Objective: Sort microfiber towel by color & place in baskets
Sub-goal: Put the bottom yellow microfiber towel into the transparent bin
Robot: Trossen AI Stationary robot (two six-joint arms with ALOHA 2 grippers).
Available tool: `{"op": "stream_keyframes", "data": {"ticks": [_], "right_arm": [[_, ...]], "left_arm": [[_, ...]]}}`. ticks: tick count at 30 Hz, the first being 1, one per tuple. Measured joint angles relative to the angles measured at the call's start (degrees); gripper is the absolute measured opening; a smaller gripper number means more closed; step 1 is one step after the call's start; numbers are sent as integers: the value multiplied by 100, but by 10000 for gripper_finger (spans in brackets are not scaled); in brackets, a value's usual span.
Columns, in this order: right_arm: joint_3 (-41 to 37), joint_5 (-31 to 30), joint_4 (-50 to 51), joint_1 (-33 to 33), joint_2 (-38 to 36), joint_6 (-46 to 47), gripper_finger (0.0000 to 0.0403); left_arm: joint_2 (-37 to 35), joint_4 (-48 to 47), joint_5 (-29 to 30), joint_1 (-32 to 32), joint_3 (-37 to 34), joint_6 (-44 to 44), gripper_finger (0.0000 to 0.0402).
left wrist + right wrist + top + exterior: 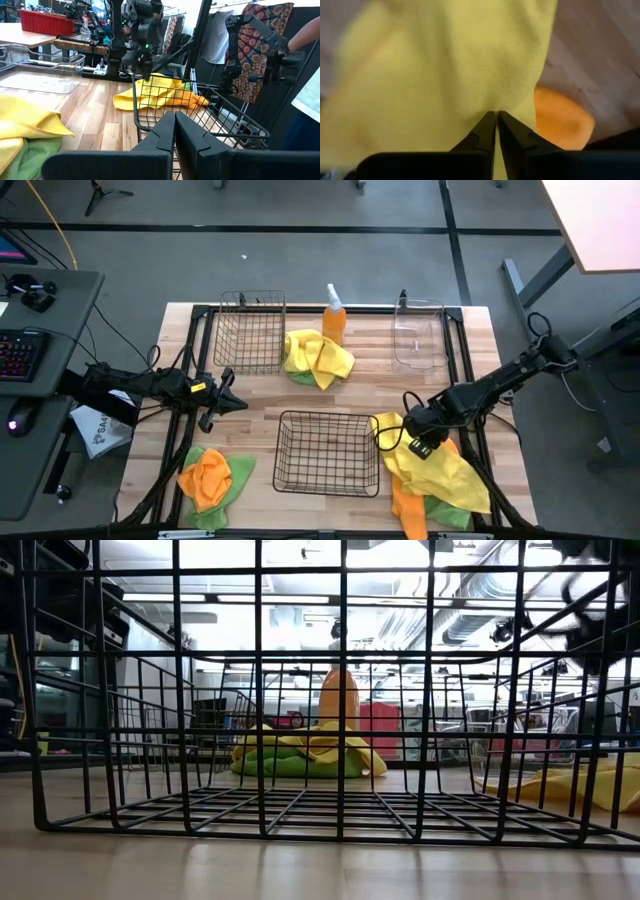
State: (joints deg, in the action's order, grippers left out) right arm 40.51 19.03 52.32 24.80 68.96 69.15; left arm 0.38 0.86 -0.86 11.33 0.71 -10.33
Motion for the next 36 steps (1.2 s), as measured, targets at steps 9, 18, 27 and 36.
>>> {"op": "stream_keyframes", "data": {"ticks": [9,18,27,36], "right_arm": [[1318,-940,1125,-44,-193,-429,42],[735,-912,825,-39,-182,-213,157],[-348,-74,86,-39,-182,-210,287],[-674,64,-540,-42,-180,-62,254]], "left_arm": [[-2,2,2,0,0,-2,0],[-2,2,1,1,0,0,0],[0,2,1,0,0,0,0],[0,4,2,0,0,0,0]]}}
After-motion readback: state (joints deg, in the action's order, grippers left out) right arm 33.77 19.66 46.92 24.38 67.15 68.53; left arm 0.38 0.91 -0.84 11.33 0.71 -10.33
